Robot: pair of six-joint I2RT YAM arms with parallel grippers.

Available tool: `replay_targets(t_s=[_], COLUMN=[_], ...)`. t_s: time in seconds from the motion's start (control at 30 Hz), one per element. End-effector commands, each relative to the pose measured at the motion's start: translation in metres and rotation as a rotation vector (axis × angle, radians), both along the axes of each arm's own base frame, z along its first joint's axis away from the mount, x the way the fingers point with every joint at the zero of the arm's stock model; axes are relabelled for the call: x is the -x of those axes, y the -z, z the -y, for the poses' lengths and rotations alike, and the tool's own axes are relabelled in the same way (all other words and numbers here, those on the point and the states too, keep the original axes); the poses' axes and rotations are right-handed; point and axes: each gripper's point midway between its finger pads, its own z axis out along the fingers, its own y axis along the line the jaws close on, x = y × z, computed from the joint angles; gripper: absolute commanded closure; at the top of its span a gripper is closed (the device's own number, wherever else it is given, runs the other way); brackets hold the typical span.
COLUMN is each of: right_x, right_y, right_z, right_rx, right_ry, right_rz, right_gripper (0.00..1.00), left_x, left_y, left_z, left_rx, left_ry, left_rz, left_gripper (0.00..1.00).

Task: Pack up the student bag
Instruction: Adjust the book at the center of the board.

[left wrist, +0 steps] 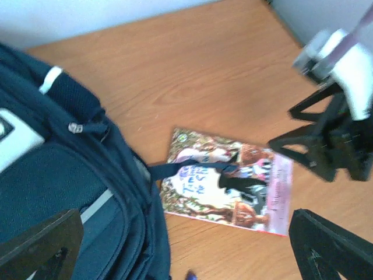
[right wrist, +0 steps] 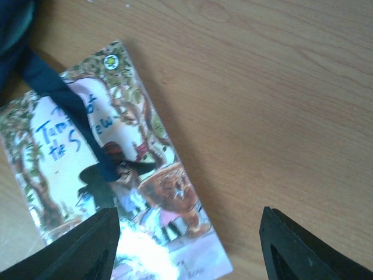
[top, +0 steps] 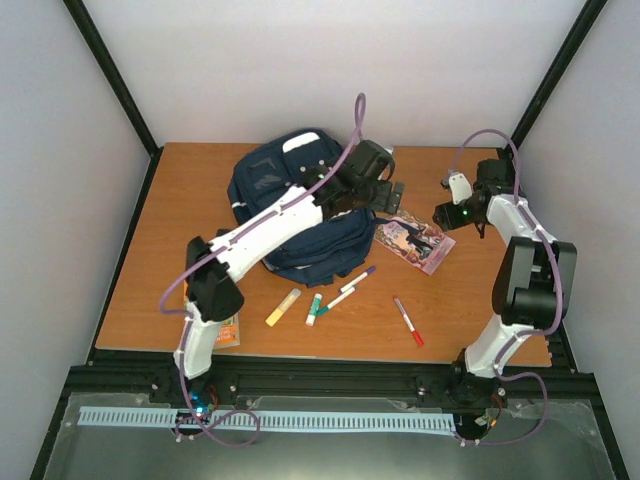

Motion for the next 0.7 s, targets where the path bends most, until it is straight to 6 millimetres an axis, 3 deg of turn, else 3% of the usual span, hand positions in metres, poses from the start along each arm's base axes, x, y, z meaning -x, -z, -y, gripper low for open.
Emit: replay_targets(t_s=[0.0, 0.13, 0.23, 0.3, 0.43, 0.67], right_x=[-0.017, -0.025, -0.026, -0.023, -0.015, 0.021], right_y=[0.018, 0.043, 0.062, 0.074, 0.091, 0.106], right_z=[0.008, 0.013, 0.018, 0.021, 0.021, 0.024], right_rx=[0.023, 0.039, 0.062, 0.079, 0.085, 0.095], right_ry=[-0.003, -0.006, -0.003, -0.004, -0.014, -0.014], right_rz=[-0.039, -0.101, -0.14, -0.167, -0.203, -0.267], right_gripper=[0.34, 0.37, 0.38, 0.38, 0.41, 0.64], left_x=[-0.011, -0.004, 0.018, 0.033, 0.052, 0.057], left_y=[0.069, 0.091, 0.118, 0.134, 0.16, 0.2], left_z=[-0.011, 0.027, 0.05, 0.06, 0.071, 0.069], left_rx=[-0.121, 0.01, 0.015, 0.007, 0.067, 0.061], left_ry=[-0.122, -0.027, 0.038, 0.062, 0.066, -0.009], left_rz=[-0.114, -0.206, -0.293, -0.316, -0.397, -0.483], left_gripper=[0.0, 0.0, 0.01, 0.07, 0.14, 0.16])
